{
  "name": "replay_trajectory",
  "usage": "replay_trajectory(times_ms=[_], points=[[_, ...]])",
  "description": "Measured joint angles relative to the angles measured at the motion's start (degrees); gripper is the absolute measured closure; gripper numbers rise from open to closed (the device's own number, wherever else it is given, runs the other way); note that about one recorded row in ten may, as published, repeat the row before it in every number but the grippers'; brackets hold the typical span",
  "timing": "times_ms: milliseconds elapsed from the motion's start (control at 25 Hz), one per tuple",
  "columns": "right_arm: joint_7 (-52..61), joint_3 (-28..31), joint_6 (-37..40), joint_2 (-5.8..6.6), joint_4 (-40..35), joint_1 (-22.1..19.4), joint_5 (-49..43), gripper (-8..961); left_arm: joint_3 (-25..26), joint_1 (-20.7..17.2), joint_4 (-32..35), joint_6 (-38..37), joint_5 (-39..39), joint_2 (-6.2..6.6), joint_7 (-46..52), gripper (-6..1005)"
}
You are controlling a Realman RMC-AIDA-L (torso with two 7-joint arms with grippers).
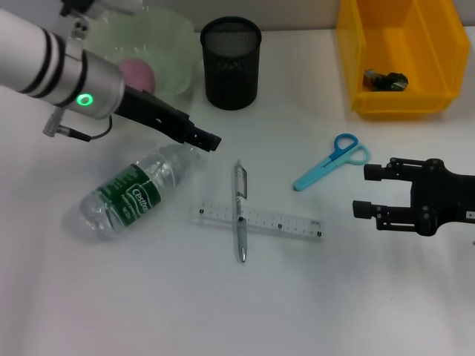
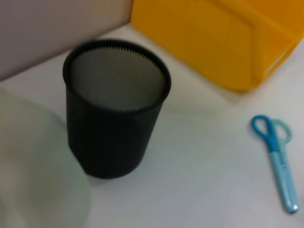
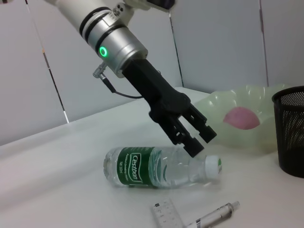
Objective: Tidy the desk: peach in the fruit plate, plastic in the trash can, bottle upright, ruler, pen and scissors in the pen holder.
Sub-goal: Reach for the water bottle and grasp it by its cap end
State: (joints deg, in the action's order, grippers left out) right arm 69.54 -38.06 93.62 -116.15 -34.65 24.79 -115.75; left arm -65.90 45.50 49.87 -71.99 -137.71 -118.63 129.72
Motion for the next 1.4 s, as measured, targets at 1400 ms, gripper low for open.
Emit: replay_trajectory(times_ms=[1400], points=[[0.0, 0.6, -0.2, 0.43, 0.0, -0.6, -0.2, 231, -14.3, 0.5, -4.8, 11.4, -2.2, -0.33, 3.7, 364]])
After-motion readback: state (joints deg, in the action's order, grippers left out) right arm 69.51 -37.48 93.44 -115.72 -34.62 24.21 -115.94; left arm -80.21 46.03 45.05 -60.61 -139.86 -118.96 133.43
